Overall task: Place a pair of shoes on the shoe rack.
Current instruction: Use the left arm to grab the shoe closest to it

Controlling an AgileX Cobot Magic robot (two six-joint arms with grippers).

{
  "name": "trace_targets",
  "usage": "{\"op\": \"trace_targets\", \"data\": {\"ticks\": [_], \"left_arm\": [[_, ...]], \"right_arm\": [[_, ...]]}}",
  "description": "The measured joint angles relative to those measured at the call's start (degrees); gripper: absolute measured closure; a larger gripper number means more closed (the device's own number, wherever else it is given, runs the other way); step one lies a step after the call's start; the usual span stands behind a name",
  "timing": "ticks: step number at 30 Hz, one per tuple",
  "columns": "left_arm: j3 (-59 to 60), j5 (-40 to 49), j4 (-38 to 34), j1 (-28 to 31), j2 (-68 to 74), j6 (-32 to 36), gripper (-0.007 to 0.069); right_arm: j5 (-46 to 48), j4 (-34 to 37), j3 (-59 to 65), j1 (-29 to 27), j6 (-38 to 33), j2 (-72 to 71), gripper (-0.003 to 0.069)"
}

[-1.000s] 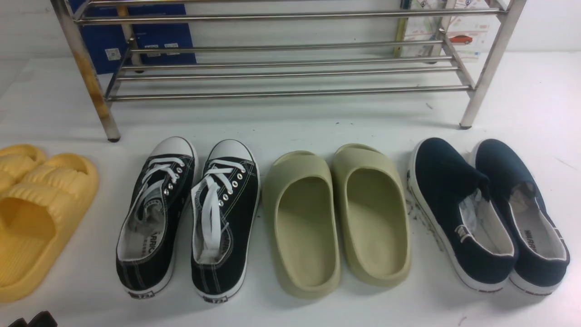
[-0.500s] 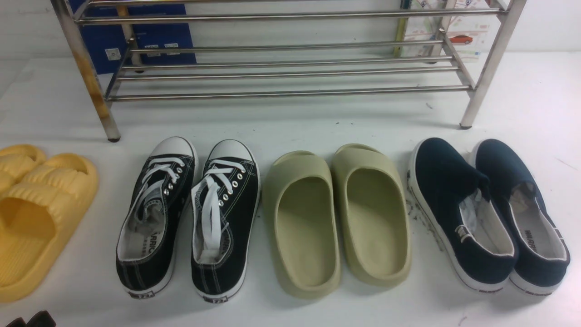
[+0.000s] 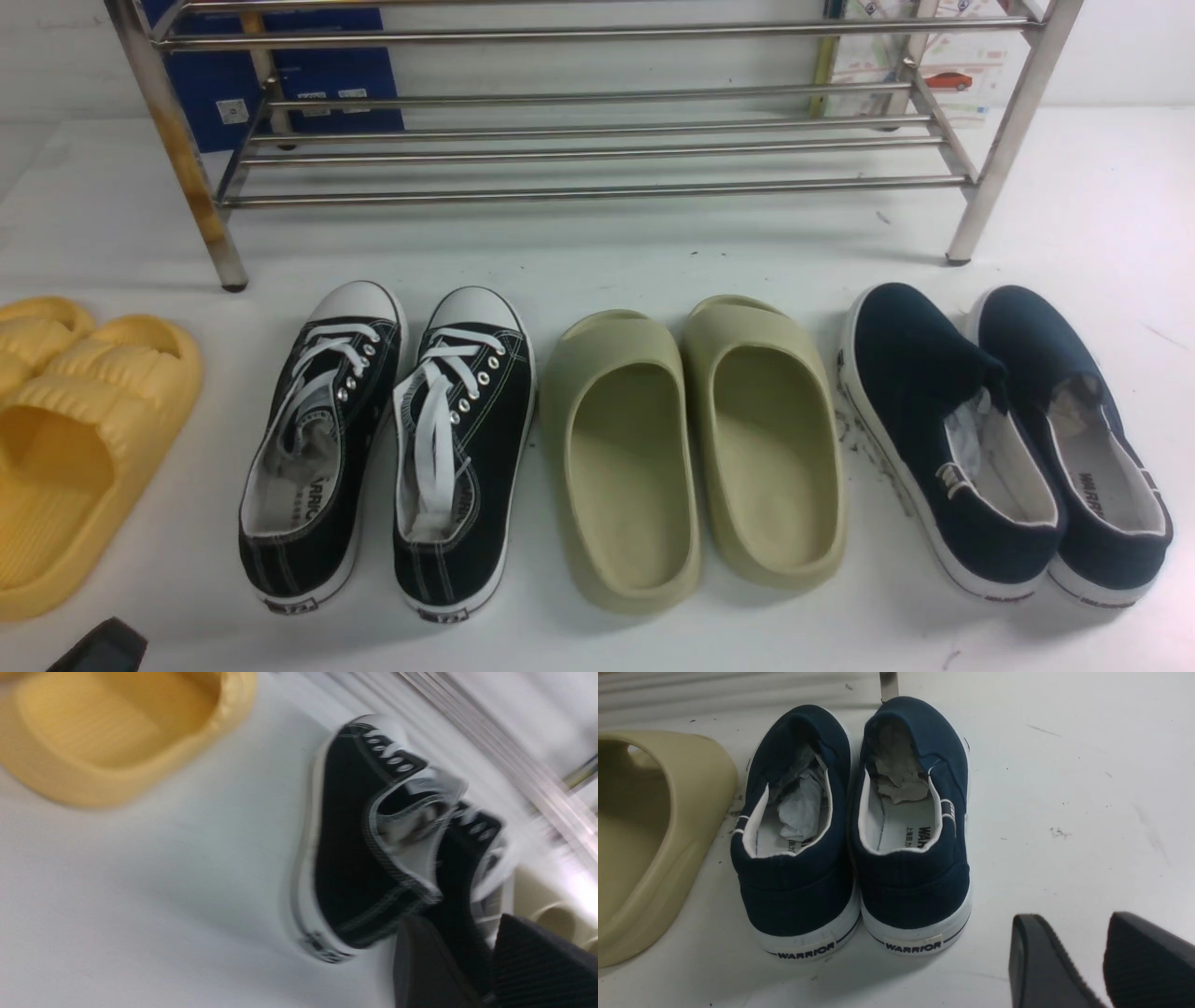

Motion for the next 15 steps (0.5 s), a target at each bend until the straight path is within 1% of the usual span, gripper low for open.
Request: {"op": "trace_targets", "data": {"ticks": [1, 2, 4, 8, 12, 15], "left_arm": [[0.0, -0.1, -1.0, 0.0, 0.0, -1.4, 0.0386], [0.0, -0.7, -6.9, 0.0, 0.0, -5.2, 0.0386], [0.0, -1.1, -16.7, 0.0, 0.0, -10.6, 0.0386], [0.0, -1.6, -20.7, 0.0, 0.0, -12.8, 0.0386], [0.0, -2.8, -21.2, 0.0, 0.0, -13.2, 0.0386], [0.0, -3.8, -21.2, 0.0, 0.0, -11.4, 0.0386]], "right_arm": [[0.0, 0.0, 0.0, 0.0, 0.0, 0.0, 0.0413], [0.0, 0.0, 0.0, 0.0, 0.0, 0.0, 0.0413], [0.0, 0.0, 0.0, 0.0, 0.0, 0.0, 0.0413], [0.0, 0.0, 0.0, 0.0, 0.0, 0.0, 0.0413], [0.0, 0.0, 0.0, 0.0, 0.0, 0.0, 0.0413], [0.0, 0.0, 0.0, 0.0, 0.0, 0.0, 0.0413]]}}
